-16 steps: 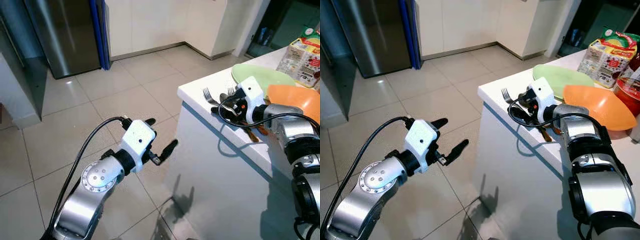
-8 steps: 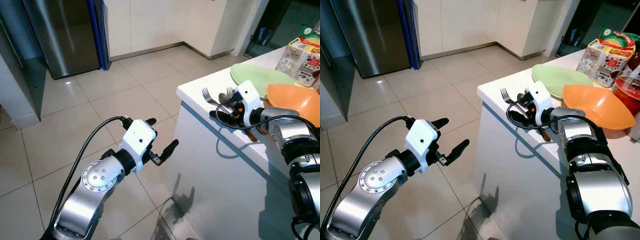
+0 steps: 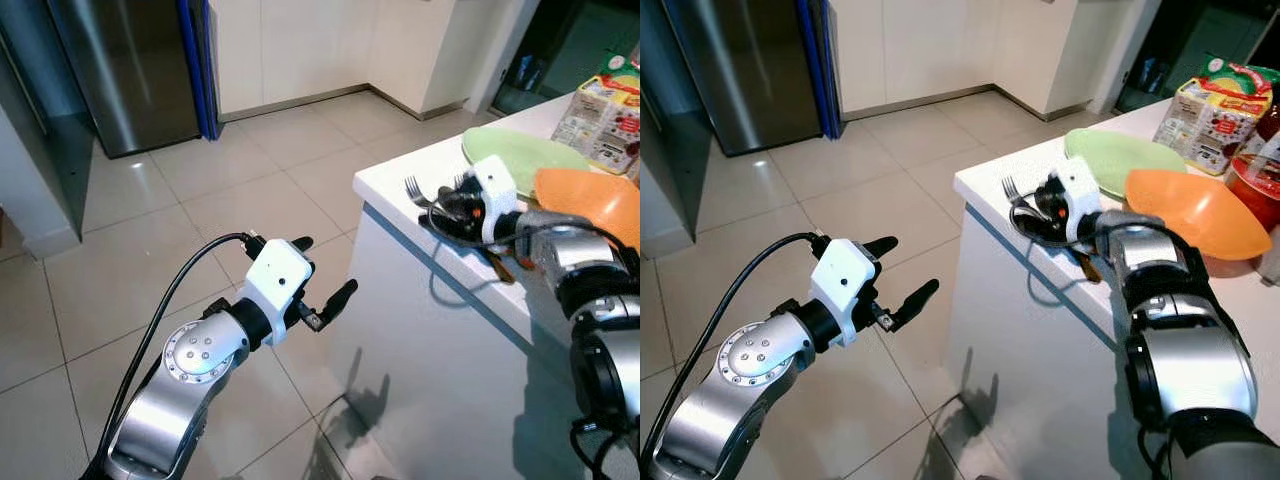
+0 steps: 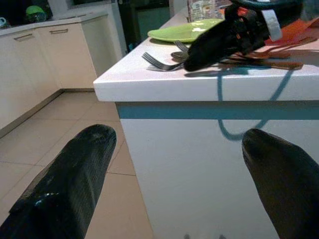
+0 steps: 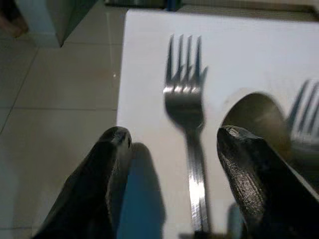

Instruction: Setting the table

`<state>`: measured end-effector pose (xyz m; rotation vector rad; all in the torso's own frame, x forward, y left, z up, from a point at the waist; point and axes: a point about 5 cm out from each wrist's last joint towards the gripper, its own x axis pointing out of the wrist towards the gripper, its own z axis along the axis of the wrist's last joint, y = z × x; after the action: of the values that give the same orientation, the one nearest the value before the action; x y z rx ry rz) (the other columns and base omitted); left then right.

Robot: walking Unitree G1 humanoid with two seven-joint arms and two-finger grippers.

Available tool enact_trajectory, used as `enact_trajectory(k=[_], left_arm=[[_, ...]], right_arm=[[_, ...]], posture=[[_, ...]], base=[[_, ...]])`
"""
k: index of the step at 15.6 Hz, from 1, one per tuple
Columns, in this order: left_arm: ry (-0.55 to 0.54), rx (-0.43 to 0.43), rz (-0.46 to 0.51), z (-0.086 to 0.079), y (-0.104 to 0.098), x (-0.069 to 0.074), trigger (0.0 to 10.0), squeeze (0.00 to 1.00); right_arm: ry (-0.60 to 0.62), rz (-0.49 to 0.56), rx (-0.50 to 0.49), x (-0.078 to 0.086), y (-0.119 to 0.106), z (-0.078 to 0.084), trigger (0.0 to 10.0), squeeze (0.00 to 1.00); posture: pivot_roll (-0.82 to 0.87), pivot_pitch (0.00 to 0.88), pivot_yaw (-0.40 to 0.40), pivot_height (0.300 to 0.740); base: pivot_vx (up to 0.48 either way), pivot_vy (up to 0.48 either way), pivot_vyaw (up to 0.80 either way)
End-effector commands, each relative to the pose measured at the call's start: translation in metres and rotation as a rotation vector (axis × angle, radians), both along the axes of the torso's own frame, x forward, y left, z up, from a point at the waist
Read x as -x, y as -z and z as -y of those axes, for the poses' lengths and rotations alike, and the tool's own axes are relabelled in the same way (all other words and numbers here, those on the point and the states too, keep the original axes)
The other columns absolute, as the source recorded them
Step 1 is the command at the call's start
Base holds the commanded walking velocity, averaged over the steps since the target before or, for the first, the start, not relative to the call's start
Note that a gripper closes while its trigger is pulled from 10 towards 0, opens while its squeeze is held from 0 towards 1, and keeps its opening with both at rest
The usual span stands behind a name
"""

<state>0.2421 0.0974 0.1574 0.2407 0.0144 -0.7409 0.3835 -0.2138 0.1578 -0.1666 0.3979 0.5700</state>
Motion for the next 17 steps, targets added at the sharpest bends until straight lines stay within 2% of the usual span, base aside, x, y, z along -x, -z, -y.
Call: enact_trajectory(k=[1,2,3,5,6,7,8,9,10,11,12,13,14,16,17], left_arm=[[0.023,0.012,0.012,0.004,-0.005,0.0028,10.0,0.0],[0.023,0.011,0.012,0.004,-0.0049,0.0032,10.0,0.0],[0.023,0.012,0.012,0.0037,-0.0049,0.0036,10.0,0.0],[0.021,0.011,0.012,0.0033,-0.0047,0.0042,10.0,0.0],[0.021,0.01,0.012,0.003,-0.0046,0.0044,10.0,0.0],[0.021,0.01,0.011,0.0032,-0.0044,0.0045,10.0,0.0],[0.021,0.01,0.011,0.0033,-0.0045,0.0045,10.0,0.0],[0.022,0.009,0.011,0.0034,-0.0045,0.0044,10.0,0.0],[0.023,0.009,0.011,0.0036,-0.0045,0.0045,10.0,0.0],[0.025,0.008,0.011,0.004,-0.0043,0.0047,10.0,0.0],[0.026,0.008,0.012,0.0043,-0.0042,0.0048,10.0,0.0],[0.028,0.008,0.012,0.0045,-0.0041,0.0048,10.0,0.0],[0.029,0.008,0.012,0.0046,-0.0038,0.005,10.0,0.0],[0.032,0.006,0.011,0.0045,-0.0038,0.0049,10.0,0.0],[0.034,0.006,0.011,0.0046,-0.0038,0.005,10.0,0.0]], right_arm=[[0.022,-0.002,-0.011,-0.0015,-0.0025,0.0011,0.0,0.0],[0.026,0.0,-0.02,-0.0022,-0.0035,0.0003,2.2,0.0],[0.03,0.001,-0.03,-0.0033,-0.0049,-0.001,7.1,0.0],[0.03,-0.002,-0.022,-0.0036,-0.0043,-0.002,9.1,0.0],[0.034,-0.003,-0.013,-0.0036,-0.0036,-0.0017,9.2,0.0],[0.038,-0.003,-0.008,-0.0036,-0.0032,-0.0012,9.2,0.0],[0.039,-0.004,-0.008,-0.0036,-0.0032,-0.0012,8.4,0.0],[0.041,-0.005,-0.003,-0.0036,-0.0029,-0.0011,6.9,0.0],[0.044,-0.008,0.004,-0.0034,-0.0017,-0.0009,4.5,0.0],[0.062,-0.013,0.022,-0.0029,0.0006,0.0012,3.6,0.0],[0.07,-0.016,0.026,-0.0027,0.0015,0.0018,3.6,0.0],[0.09,-0.018,0.032,-0.0027,0.0025,0.0034,2.1,0.0],[0.094,-0.022,0.035,-0.0024,0.0035,0.0038,1.3,0.0],[0.089,-0.028,0.035,-0.0022,0.0043,0.0028,1.2,0.0],[0.081,-0.032,0.036,-0.0021,0.005,0.0014,1.5,0.0]], posture=[[-0.04,0.0,-0.09,0.74],[-0.04,0.0,-0.091,0.74],[-0.04,0.0,-0.093,0.74],[-0.04,0.0,-0.094,0.74],[-0.04,0.0,-0.095,0.74],[-0.04,0.0,-0.095,0.74],[-0.04,0.0,-0.095,0.74],[-0.04,0.0,-0.095,0.74],[-0.04,0.0,-0.094,0.74],[-0.04,0.0,-0.093,0.74],[-0.04,0.0,-0.093,0.74],[-0.04,0.0,-0.093,0.74],[-0.03,0.0,-0.093,0.74],[-0.03,0.0,-0.093,0.74],[-0.03,0.0,-0.093,0.74]], base=[[0.0,0.0,0.0],[0.0,0.0,0.0],[0.0,0.0,0.0],[0.0,0.0,0.0],[0.0,0.0,0.0],[0.0,0.0,0.0],[0.0,0.0,0.0],[0.0,0.0,0.0],[0.0,0.0,0.0],[0.0,0.0,0.0],[0.0,0.0,0.0],[0.0,0.0,0.0],[0.0,0.0,0.0],[0.0,0.0,0.0],[0.0,0.0,0.0]])
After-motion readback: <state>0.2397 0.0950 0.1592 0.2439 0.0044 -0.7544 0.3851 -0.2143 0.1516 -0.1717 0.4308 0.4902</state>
